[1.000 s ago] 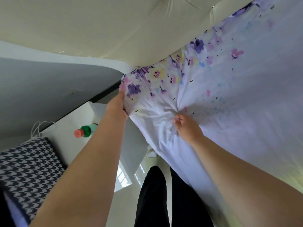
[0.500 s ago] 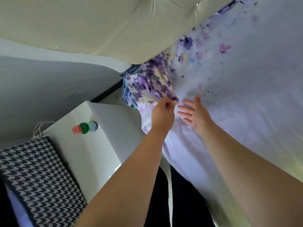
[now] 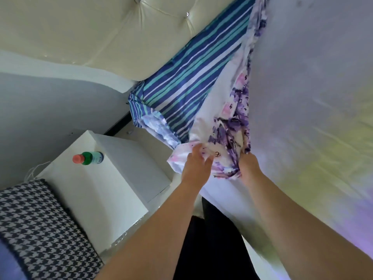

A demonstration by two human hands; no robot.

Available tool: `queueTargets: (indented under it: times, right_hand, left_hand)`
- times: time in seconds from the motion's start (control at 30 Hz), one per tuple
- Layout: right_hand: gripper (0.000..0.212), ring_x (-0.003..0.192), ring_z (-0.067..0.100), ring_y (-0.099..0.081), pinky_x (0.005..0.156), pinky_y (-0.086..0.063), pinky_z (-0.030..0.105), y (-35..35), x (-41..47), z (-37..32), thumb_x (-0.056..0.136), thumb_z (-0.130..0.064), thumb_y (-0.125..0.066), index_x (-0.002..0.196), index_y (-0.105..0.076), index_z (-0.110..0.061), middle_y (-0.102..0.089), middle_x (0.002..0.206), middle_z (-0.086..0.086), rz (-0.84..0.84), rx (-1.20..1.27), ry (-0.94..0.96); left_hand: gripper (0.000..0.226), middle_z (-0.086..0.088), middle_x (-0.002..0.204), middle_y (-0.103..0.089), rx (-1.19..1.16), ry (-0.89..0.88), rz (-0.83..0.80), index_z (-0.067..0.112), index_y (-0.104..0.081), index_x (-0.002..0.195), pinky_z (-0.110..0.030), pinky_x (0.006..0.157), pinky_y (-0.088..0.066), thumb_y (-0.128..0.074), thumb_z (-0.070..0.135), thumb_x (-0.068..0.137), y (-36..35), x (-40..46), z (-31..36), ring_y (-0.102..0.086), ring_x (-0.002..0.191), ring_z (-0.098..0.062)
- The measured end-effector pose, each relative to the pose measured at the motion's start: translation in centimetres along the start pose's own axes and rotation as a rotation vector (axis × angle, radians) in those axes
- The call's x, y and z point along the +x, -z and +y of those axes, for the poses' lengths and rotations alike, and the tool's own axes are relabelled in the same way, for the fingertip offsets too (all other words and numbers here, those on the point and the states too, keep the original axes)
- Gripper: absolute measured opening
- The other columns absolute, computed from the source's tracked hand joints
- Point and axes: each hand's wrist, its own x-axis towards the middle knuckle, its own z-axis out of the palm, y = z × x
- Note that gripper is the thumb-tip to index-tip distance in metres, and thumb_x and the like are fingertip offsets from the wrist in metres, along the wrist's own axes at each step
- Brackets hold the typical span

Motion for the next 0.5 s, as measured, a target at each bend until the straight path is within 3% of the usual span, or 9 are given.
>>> queueTargets:
  times: [0.07,0.13,0.23,0.3,0.4,0.5]
  right_hand:
    - [0.044,0.101,0.036,-0.058,0.078,-0.043,0.033,2.1,-2.7,2.5,0.102,-0.034,-0.033,0.119,-0.054,0.0,-0.06,0.111,0.021,0.012,0.032,0.034]
    - [0.041,0.092,0.03,-0.058,0.078,-0.041,0.031,4.5,-6.1,4.5,0.097,-0.047,-0.043,0.108,-0.055,-0.01,-0.06,0.103,0.015,-0.013,0.076,0.097]
    - [0.018,0.073,0.021,-0.057,0.061,-0.044,0.018,9.4,-9.7,7.1,0.09,-0.029,-0.063,0.096,-0.058,-0.013,-0.065,0.097,0.012,-0.005,0.028,0.204]
    - [0.013,0.067,0.021,-0.054,0.045,-0.041,0.014,13.7,-11.7,8.1,0.09,-0.015,-0.06,0.1,-0.058,-0.007,-0.062,0.095,0.012,0.079,-0.006,0.203]
    - [0.027,0.081,0.03,-0.055,0.063,-0.04,0.029,21.2,-13.1,9.2,0.092,-0.014,-0.054,0.113,-0.056,0.003,-0.061,0.104,0.02,0.278,-0.045,0.213]
    - [0.026,0.087,0.03,-0.053,0.068,-0.033,0.031,30.6,-15.0,10.5,0.094,-0.015,-0.047,0.115,-0.055,-0.002,-0.055,0.095,0.012,0.529,0.023,0.322]
  left_hand:
    - [0.052,-0.009,0.121,-0.057,0.208,-0.001,-0.092,0.026,-0.046,0.133,-0.041,0.097,-0.045,-0.043,0.055,0.089,-1.3,-1.7,-0.9,-0.056,0.112,-0.027]
    - [0.057,-0.008,0.131,-0.052,0.351,-0.035,-0.156,0.028,-0.049,0.132,-0.042,0.103,-0.04,-0.037,0.061,0.087,-2.4,-4.4,-0.8,-0.047,0.123,-0.028]
    - [0.048,-0.01,0.134,-0.047,0.317,-0.066,-0.193,0.025,-0.05,0.134,-0.04,0.106,-0.037,-0.049,0.048,0.092,-4.6,-9.7,0.0,-0.046,0.124,-0.028]
    - [0.048,-0.007,0.137,-0.048,0.296,-0.083,-0.252,0.025,-0.049,0.134,-0.041,0.105,-0.04,-0.048,0.047,0.091,-6.6,-13.2,0.8,-0.048,0.125,-0.026]
    - [0.042,-0.006,0.136,-0.048,0.242,-0.072,-0.288,0.02,-0.046,0.134,-0.034,0.102,-0.039,-0.048,0.037,0.095,-9.5,-18.1,3.0,-0.049,0.123,-0.023]
    - [0.033,-0.003,0.126,-0.056,0.235,-0.14,-0.224,0.018,-0.051,0.126,-0.031,0.099,-0.039,-0.049,0.032,0.096,-12.3,-22.3,6.2,-0.052,0.119,-0.02]
